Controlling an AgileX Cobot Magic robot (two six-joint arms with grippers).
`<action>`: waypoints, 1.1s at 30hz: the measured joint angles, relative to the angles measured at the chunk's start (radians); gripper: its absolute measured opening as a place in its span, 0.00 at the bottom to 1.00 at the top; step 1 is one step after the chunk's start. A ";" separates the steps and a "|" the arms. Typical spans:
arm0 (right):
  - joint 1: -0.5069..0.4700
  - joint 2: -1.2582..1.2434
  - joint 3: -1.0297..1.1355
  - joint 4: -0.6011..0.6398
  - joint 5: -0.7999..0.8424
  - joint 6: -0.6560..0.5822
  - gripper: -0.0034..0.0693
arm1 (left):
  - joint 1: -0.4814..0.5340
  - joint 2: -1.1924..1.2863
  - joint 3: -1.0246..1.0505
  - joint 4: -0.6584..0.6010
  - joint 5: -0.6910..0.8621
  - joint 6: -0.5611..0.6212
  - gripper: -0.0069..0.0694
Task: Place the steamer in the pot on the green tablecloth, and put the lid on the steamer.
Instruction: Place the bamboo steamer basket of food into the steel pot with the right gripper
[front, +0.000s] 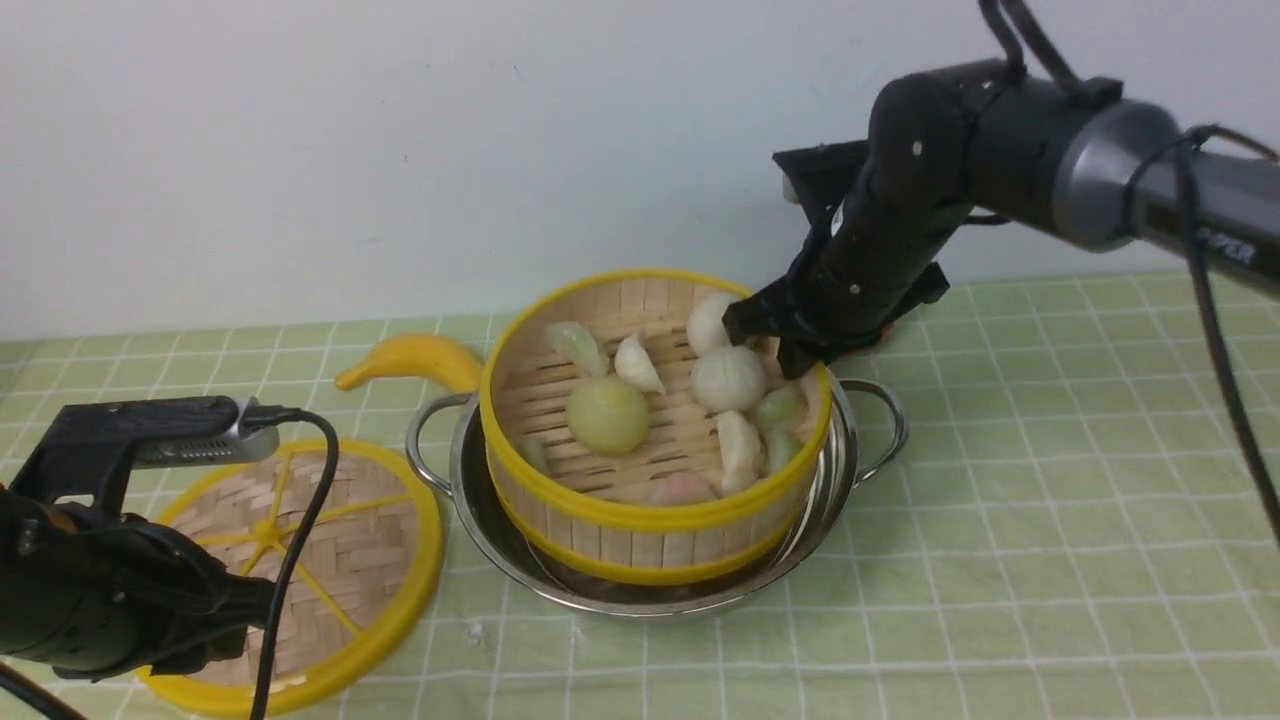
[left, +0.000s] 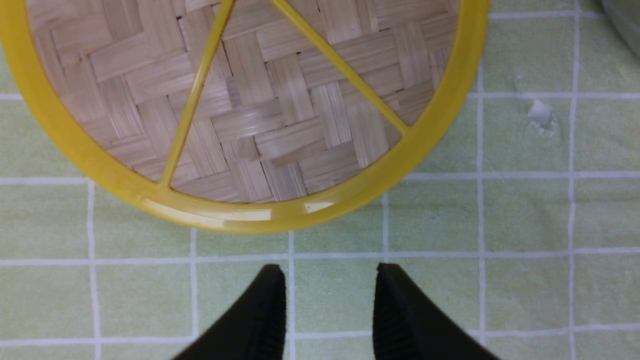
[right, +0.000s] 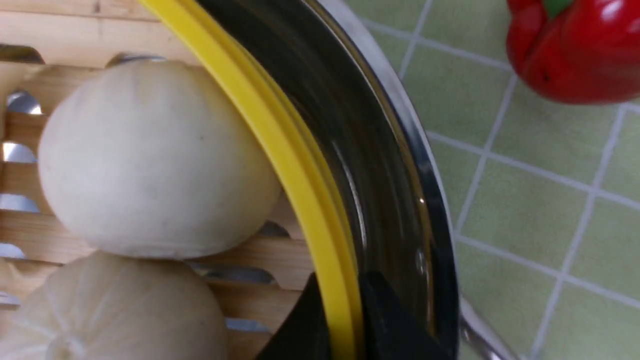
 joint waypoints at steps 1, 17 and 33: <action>0.000 0.003 0.000 0.000 -0.003 0.000 0.13 | 0.000 0.000 0.000 0.000 -0.001 0.000 0.41; 0.000 0.091 -0.006 0.006 -0.097 -0.052 0.13 | 0.000 0.000 0.000 0.000 -0.012 -0.001 0.41; 0.001 0.085 -0.016 0.009 -0.085 -0.038 0.54 | 0.000 0.000 -0.031 0.015 -0.086 -0.057 0.41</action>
